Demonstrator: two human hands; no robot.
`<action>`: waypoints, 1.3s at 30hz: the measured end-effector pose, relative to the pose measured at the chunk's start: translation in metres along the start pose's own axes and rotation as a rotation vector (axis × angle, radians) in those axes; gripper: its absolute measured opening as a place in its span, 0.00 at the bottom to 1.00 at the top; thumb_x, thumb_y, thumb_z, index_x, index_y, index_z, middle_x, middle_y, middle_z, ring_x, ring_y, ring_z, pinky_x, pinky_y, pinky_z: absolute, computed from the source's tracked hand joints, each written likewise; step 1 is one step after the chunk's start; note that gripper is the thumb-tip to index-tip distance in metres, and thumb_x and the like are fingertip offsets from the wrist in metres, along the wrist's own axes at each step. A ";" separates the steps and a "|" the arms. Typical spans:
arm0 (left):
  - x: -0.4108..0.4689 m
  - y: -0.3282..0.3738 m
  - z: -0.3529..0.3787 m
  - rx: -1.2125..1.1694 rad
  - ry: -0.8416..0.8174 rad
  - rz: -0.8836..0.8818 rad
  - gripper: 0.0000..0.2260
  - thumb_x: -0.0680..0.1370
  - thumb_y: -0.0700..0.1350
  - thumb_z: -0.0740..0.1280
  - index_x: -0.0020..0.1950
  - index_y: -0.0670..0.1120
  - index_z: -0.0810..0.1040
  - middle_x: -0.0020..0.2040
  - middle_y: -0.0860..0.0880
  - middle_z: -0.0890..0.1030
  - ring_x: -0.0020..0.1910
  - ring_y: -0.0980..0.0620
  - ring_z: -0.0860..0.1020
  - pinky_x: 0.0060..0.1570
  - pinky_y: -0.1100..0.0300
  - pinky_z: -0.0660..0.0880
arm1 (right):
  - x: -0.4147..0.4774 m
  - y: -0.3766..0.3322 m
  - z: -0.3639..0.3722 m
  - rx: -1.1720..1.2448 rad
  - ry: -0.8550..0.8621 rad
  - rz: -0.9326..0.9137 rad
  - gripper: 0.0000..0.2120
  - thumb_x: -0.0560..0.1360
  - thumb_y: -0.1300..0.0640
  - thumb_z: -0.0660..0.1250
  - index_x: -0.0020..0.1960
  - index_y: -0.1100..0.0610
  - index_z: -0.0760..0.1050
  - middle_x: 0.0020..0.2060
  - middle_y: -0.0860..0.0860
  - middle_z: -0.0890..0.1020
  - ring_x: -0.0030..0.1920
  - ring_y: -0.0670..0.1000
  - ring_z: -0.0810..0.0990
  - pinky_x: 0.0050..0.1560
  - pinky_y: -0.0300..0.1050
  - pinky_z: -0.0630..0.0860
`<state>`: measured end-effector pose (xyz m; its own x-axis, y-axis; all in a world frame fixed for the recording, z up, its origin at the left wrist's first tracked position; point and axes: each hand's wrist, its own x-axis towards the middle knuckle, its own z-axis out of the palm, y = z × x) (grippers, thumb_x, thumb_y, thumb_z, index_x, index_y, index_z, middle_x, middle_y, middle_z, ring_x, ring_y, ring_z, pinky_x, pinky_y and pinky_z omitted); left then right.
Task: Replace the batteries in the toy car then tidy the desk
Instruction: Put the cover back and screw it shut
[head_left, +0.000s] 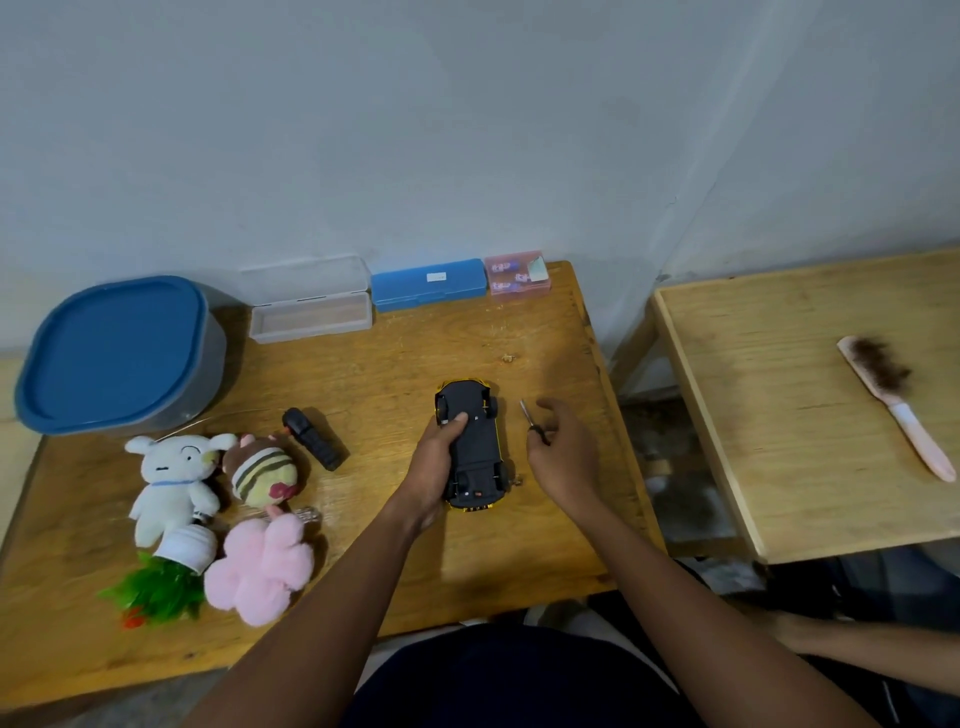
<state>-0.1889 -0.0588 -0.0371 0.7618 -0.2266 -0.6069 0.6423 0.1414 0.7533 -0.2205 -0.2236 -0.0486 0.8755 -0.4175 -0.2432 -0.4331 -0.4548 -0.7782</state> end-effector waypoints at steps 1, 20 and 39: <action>0.000 0.002 -0.004 0.007 0.018 0.011 0.11 0.84 0.51 0.63 0.66 0.53 0.75 0.55 0.46 0.83 0.50 0.42 0.83 0.52 0.40 0.81 | -0.001 -0.011 -0.002 0.068 -0.001 0.018 0.16 0.77 0.60 0.67 0.64 0.49 0.75 0.46 0.45 0.80 0.44 0.43 0.79 0.37 0.35 0.72; -0.026 0.038 -0.051 -0.072 0.195 0.242 0.16 0.83 0.51 0.64 0.70 0.49 0.74 0.62 0.40 0.82 0.57 0.40 0.82 0.48 0.48 0.81 | -0.020 -0.120 -0.004 -0.113 -0.142 -0.541 0.11 0.73 0.55 0.71 0.55 0.54 0.85 0.49 0.47 0.87 0.46 0.45 0.84 0.47 0.44 0.82; -0.027 0.042 -0.054 -0.116 0.192 0.260 0.11 0.83 0.49 0.64 0.65 0.54 0.76 0.62 0.41 0.82 0.59 0.39 0.81 0.55 0.42 0.80 | -0.023 -0.132 -0.001 -0.173 -0.168 -0.565 0.10 0.73 0.57 0.71 0.54 0.54 0.85 0.48 0.48 0.87 0.48 0.46 0.83 0.49 0.44 0.81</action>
<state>-0.1776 0.0049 -0.0025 0.8961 0.0153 -0.4436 0.4219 0.2815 0.8619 -0.1838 -0.1552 0.0606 0.9956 0.0486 0.0802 0.0913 -0.6964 -0.7118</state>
